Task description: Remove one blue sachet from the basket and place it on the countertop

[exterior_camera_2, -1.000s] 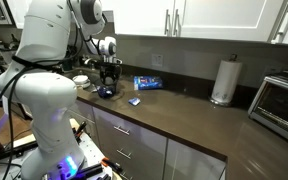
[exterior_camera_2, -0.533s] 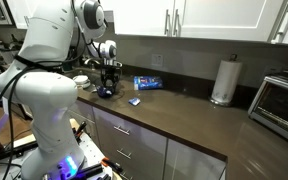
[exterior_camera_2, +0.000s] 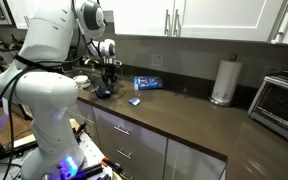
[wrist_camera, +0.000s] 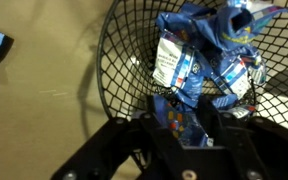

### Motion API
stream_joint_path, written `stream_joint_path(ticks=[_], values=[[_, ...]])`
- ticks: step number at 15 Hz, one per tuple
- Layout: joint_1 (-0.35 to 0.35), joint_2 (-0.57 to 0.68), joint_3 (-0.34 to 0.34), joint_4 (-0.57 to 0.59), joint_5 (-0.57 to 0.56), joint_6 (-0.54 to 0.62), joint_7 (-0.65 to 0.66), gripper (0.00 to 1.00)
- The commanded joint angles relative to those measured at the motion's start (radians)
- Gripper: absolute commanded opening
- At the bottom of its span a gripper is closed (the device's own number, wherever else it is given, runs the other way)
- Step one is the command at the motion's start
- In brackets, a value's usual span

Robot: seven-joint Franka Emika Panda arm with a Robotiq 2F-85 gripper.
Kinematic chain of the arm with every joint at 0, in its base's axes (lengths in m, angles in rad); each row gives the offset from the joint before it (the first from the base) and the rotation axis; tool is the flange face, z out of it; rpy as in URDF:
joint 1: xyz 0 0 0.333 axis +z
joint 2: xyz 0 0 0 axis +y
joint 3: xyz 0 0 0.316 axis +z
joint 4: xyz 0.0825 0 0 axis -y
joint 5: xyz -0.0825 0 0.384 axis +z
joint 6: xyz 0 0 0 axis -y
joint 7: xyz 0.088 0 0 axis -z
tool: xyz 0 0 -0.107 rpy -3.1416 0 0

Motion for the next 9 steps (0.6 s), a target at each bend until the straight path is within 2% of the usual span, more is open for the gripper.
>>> stream_joint_path(ticks=[1,2,3,4,6,9], values=[[0.013,0.01,-0.002,0.022,-0.016,-0.03,-0.026,0.16],[0.016,0.009,-0.003,0.024,-0.02,-0.032,-0.023,0.09],[0.017,0.009,-0.003,0.026,-0.02,-0.034,-0.025,0.06],[0.017,0.012,-0.002,0.028,-0.017,-0.036,-0.027,0.43],[0.018,0.016,0.001,0.028,-0.011,-0.035,-0.033,0.43],[0.025,0.017,0.007,0.02,-0.01,-0.03,-0.042,0.6]])
